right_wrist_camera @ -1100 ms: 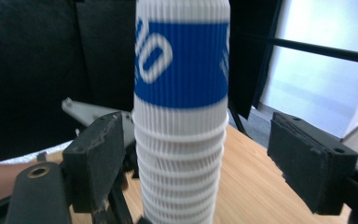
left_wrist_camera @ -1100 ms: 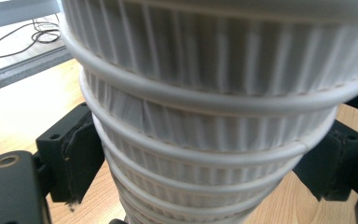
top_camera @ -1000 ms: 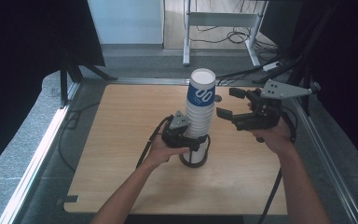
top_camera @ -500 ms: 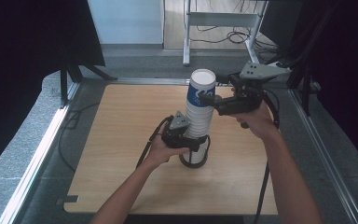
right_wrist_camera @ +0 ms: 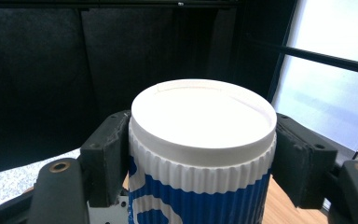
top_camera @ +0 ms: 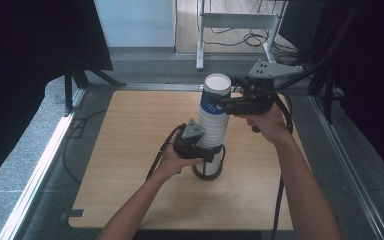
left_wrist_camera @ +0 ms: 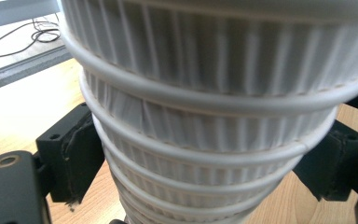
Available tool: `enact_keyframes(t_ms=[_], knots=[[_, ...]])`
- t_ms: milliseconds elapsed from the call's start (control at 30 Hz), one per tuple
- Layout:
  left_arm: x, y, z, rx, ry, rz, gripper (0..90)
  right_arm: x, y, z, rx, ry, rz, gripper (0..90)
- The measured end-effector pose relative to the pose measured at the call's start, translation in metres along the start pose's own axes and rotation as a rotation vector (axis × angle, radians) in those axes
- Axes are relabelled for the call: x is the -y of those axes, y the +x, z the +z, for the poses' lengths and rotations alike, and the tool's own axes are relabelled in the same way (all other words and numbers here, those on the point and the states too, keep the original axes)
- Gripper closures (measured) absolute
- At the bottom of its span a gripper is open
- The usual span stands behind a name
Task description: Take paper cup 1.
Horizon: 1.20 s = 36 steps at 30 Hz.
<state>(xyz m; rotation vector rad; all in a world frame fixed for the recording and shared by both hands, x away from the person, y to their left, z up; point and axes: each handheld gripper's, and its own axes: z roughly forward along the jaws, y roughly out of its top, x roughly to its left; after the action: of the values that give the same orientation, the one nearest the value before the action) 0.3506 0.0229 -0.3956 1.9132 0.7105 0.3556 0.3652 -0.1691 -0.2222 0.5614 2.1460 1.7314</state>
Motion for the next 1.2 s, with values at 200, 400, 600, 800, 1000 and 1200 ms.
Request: enact_keyframes(t_ms=[200, 400, 600, 800, 1000, 1200], knots=[[0.0, 0.0, 0.0, 0.0, 0.005, 0.004, 12.7, -0.007, 0.0, -0.006, 0.009, -0.039, 0.006, 28.4], [-0.001, 0.0, 0.0, 0.001, 0.009, 0.005, 12.6, -0.018, 0.002, -0.014, 0.031, -0.093, 0.002, 28.6], [-0.001, 0.0, -0.001, 0.0, 0.013, 0.008, 12.7, -0.03, 0.006, -0.028, 0.049, -0.15, -0.006, 28.7], [0.0, 0.0, -0.001, 0.0, 0.008, 0.008, 12.6, -0.041, 0.008, -0.048, 0.065, -0.199, -0.018, 28.8], [0.0, 0.0, -0.001, -0.001, 0.007, 0.008, 12.6, -0.045, 0.007, -0.073, 0.082, -0.24, -0.017, 28.9], [0.0, -0.001, 0.0, -0.005, 0.007, 0.004, 12.4, -0.034, 0.002, -0.096, 0.11, -0.242, -0.017, 28.9]])
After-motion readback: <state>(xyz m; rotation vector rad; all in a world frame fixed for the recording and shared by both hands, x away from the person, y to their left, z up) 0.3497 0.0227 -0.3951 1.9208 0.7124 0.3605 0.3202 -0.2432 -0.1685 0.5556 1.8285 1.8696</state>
